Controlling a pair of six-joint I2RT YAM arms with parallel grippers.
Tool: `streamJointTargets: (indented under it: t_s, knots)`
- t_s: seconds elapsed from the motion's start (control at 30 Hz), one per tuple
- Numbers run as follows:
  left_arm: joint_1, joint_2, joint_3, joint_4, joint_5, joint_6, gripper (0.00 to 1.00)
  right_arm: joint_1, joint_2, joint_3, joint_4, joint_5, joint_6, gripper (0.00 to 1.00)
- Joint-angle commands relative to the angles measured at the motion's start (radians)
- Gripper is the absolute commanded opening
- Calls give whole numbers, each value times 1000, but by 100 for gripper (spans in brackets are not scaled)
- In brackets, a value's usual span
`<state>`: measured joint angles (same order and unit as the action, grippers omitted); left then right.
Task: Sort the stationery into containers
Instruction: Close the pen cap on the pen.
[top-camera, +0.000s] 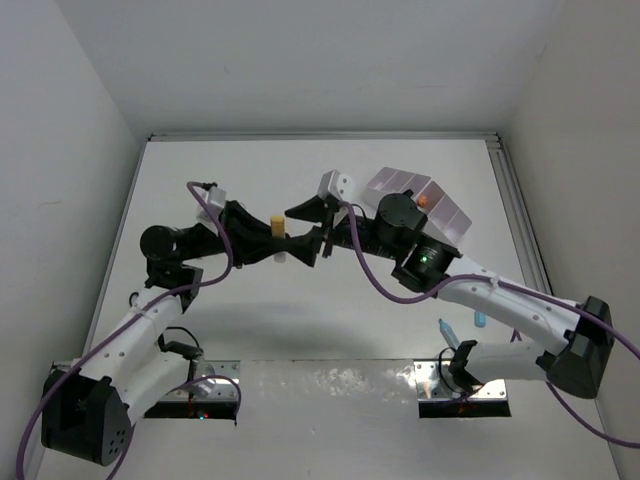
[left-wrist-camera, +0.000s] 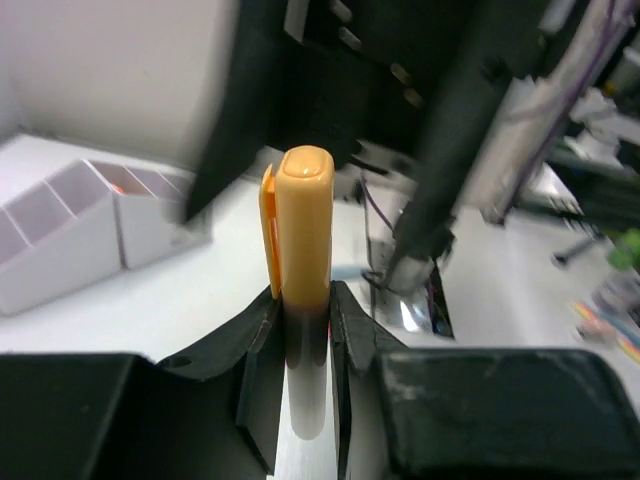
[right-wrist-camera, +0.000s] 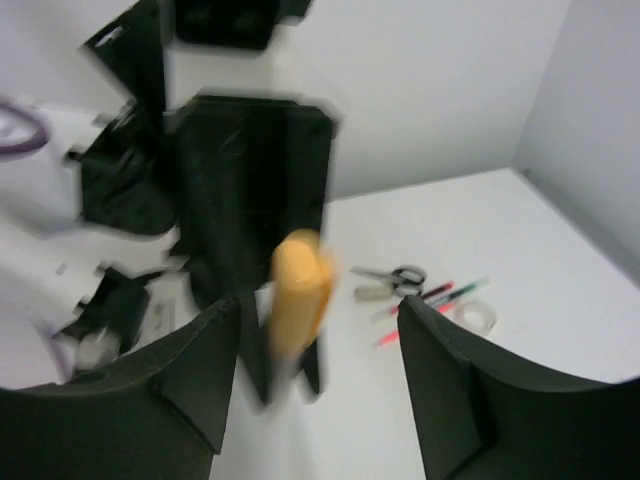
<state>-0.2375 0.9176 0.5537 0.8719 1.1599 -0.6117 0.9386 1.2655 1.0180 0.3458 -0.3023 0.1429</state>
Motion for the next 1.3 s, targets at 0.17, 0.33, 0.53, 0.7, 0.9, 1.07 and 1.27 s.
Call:
streamJointTargets:
  t_s: [0.17, 0.33, 0.53, 0.7, 0.9, 1.07, 1.27]
  knots:
    - [6, -19, 57, 27, -124, 55, 0, 34, -189, -29, -203, -169, 7, 65]
    - [6, -17, 64, 32, -166, 43, 0, 34, -249, -41, -283, -98, -26, 66]
    - [7, -20, 84, 93, -210, -60, 0, 32, -154, -123, -237, 54, -5, 54]
    - [-5, -31, 86, 125, -206, -132, 0, 25, -78, -160, -17, 62, 73, 60]
    - [-3, -42, 71, 92, -198, -125, 0, -3, -37, -145, 113, -35, 110, 64]
    - [-3, -43, 66, 91, -198, -129, 0, -21, -15, -131, 185, -90, 150, 63]
    - [-5, -48, 60, 76, -195, -128, 0, -32, 18, -105, 246, -129, 191, 54]
